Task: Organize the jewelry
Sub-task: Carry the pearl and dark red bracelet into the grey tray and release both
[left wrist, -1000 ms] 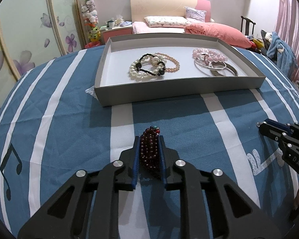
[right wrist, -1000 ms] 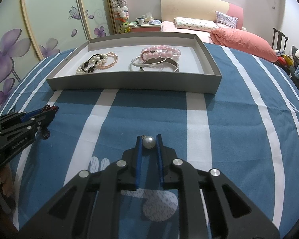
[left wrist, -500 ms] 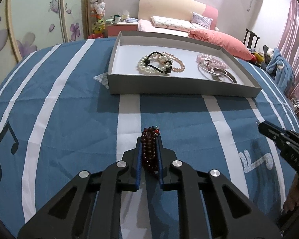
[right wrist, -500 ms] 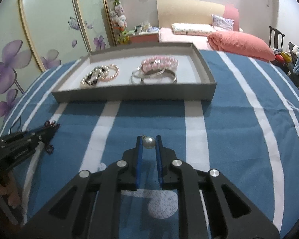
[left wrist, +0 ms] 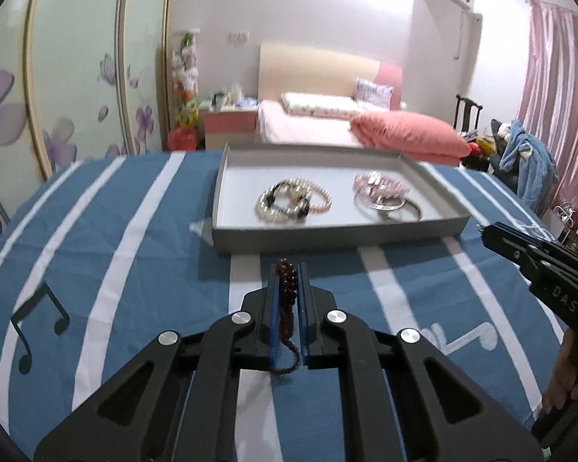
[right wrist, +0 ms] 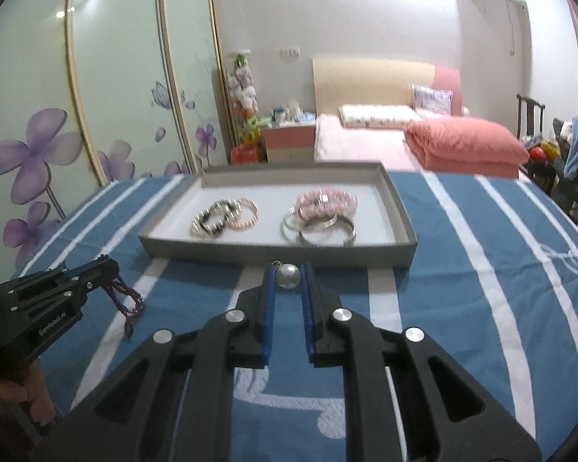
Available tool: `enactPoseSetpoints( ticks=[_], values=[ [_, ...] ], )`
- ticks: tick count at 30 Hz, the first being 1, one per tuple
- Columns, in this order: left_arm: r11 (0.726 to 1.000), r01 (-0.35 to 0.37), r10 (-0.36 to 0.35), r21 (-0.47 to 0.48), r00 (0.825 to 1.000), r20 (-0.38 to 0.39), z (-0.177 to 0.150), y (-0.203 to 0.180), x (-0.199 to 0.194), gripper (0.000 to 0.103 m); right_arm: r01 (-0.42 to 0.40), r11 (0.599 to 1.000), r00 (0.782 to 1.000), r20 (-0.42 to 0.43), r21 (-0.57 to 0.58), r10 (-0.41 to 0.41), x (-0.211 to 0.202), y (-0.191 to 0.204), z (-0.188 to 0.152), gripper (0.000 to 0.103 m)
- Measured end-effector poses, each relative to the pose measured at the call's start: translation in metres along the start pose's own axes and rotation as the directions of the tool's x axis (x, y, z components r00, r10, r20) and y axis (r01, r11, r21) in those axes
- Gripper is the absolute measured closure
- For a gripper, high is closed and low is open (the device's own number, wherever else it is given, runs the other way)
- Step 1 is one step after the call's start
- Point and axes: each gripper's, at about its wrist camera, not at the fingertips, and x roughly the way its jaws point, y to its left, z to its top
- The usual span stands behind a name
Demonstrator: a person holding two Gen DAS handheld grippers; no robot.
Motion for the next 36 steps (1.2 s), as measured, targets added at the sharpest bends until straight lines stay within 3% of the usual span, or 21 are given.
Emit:
enactPoseSetpoints(
  ticks=[4, 16, 26, 36],
  values=[
    [0.999, 0.033, -0.033, -0.018, 0.999, 0.024, 0.006, 0.001, -0.006, 0.094, -0.007, 1.000, 0.999, 0.035, -0.015, 0.007, -0.007, 0.006, 0.006, 0.089],
    [1.000, 0.008, -0.008, -0.003, 0.992, 0.128, 0.019, -0.004, -0.026, 0.094, 0.006, 1.000, 0.993, 0.119, -0.001, -0.006, -0.019, 0.009, 0.014, 0.089],
    [0.998, -0.042, 0.028, 0.054, 0.974, 0.226, 0.027, -0.025, -0.035, 0.094, 0.078, 0.996, 0.966, 0.251, -0.045, -0.065, -0.034, 0.027, 0.027, 0.089],
    [0.996, -0.061, 0.041, 0.064, 0.963, 0.266, 0.036, -0.028, -0.032, 0.094, 0.110, 0.993, 0.947, 0.308, -0.043, -0.092, -0.034, 0.029, 0.040, 0.089]
  ],
)
